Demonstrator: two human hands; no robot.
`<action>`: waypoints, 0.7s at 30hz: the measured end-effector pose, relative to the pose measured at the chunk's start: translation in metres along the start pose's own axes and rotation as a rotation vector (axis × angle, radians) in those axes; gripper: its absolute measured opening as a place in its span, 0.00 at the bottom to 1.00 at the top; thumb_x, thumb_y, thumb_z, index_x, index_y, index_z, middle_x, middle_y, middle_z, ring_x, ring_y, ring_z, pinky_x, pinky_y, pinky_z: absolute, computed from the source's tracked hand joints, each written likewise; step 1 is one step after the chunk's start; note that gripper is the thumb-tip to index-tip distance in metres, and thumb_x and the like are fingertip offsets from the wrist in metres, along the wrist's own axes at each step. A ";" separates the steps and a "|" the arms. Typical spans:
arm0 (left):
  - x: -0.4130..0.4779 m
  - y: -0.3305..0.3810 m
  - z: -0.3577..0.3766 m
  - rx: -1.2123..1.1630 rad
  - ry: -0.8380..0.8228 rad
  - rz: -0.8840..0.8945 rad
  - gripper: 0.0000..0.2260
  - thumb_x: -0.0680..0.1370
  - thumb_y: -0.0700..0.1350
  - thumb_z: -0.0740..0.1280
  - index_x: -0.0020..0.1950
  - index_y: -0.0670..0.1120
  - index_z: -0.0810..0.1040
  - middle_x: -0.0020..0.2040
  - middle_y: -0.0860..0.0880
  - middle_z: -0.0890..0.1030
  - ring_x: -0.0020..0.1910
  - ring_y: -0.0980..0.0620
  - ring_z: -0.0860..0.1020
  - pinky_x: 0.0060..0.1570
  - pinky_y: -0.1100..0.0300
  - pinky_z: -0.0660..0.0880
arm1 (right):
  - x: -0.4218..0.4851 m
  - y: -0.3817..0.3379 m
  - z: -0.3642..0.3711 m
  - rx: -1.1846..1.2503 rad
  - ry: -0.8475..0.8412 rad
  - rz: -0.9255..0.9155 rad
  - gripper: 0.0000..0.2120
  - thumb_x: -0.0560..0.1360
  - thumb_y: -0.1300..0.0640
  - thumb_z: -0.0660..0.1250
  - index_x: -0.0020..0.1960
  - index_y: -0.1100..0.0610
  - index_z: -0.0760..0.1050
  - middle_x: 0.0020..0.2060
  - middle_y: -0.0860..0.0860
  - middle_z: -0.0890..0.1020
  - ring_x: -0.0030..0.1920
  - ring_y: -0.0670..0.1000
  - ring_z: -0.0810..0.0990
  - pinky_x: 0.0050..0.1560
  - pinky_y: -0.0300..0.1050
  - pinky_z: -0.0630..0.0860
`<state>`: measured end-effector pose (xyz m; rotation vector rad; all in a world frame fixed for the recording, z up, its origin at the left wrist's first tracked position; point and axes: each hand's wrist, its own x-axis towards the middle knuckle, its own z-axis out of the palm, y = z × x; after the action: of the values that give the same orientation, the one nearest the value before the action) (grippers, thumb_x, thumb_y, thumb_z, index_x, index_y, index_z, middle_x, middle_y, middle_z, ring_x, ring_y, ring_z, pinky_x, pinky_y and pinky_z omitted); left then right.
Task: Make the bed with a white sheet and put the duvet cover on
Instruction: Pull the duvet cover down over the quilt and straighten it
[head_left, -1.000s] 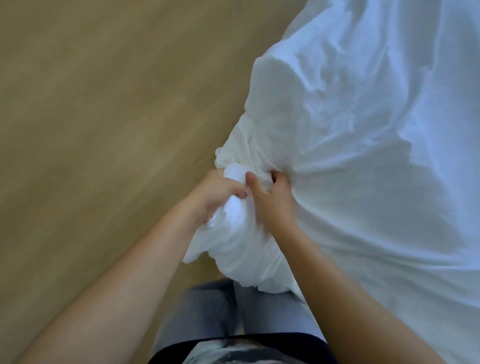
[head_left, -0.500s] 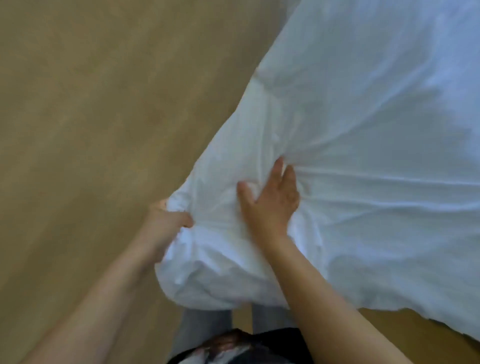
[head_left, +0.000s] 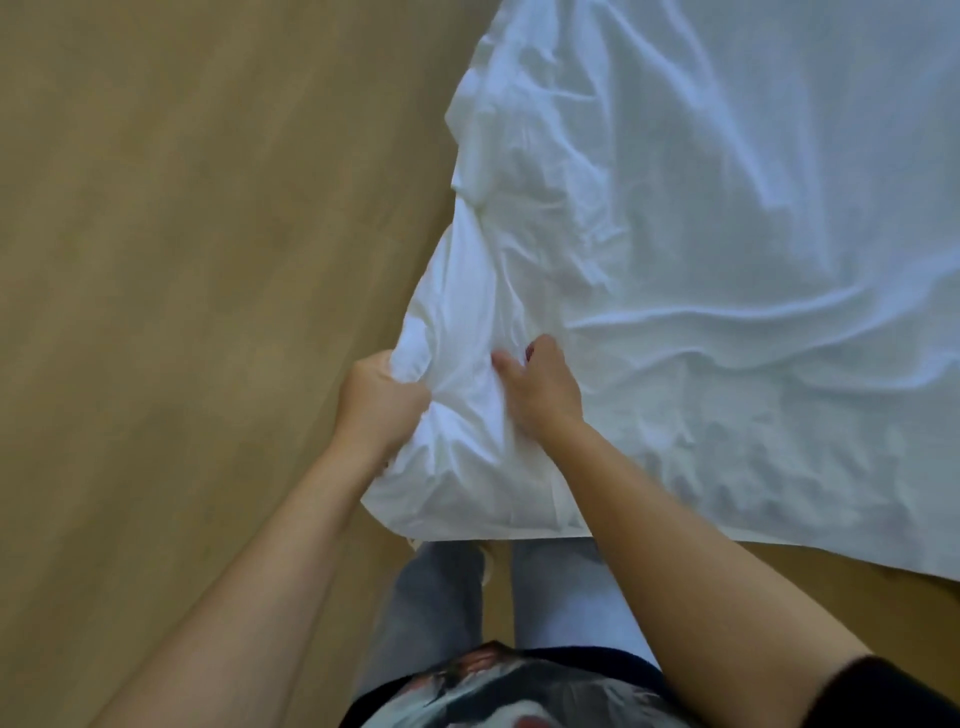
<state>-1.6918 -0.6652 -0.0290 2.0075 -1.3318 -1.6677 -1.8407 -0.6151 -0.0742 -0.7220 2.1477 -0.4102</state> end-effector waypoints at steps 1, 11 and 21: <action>-0.007 0.006 -0.002 -0.034 -0.023 0.002 0.09 0.68 0.31 0.63 0.44 0.39 0.78 0.37 0.44 0.76 0.36 0.48 0.74 0.36 0.55 0.69 | -0.002 0.001 0.001 -0.012 0.005 -0.022 0.15 0.78 0.45 0.60 0.46 0.57 0.64 0.41 0.50 0.73 0.41 0.53 0.72 0.42 0.47 0.66; -0.017 -0.040 -0.044 -0.193 0.005 -0.240 0.11 0.69 0.29 0.67 0.41 0.45 0.77 0.39 0.46 0.80 0.39 0.45 0.79 0.41 0.54 0.75 | -0.024 0.012 0.014 0.003 0.089 -0.024 0.20 0.79 0.48 0.60 0.32 0.54 0.60 0.28 0.48 0.68 0.35 0.52 0.69 0.34 0.46 0.56; 0.004 -0.025 -0.019 -0.175 0.007 -0.247 0.11 0.69 0.32 0.68 0.51 0.41 0.78 0.44 0.42 0.82 0.48 0.40 0.81 0.48 0.50 0.78 | -0.028 0.005 -0.023 0.240 0.255 -0.285 0.23 0.79 0.55 0.61 0.31 0.52 0.53 0.24 0.45 0.57 0.26 0.46 0.58 0.28 0.40 0.55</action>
<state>-1.6634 -0.6609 -0.0415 2.1399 -0.9276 -1.8060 -1.8467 -0.5927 -0.0463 -0.8775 2.1813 -0.9381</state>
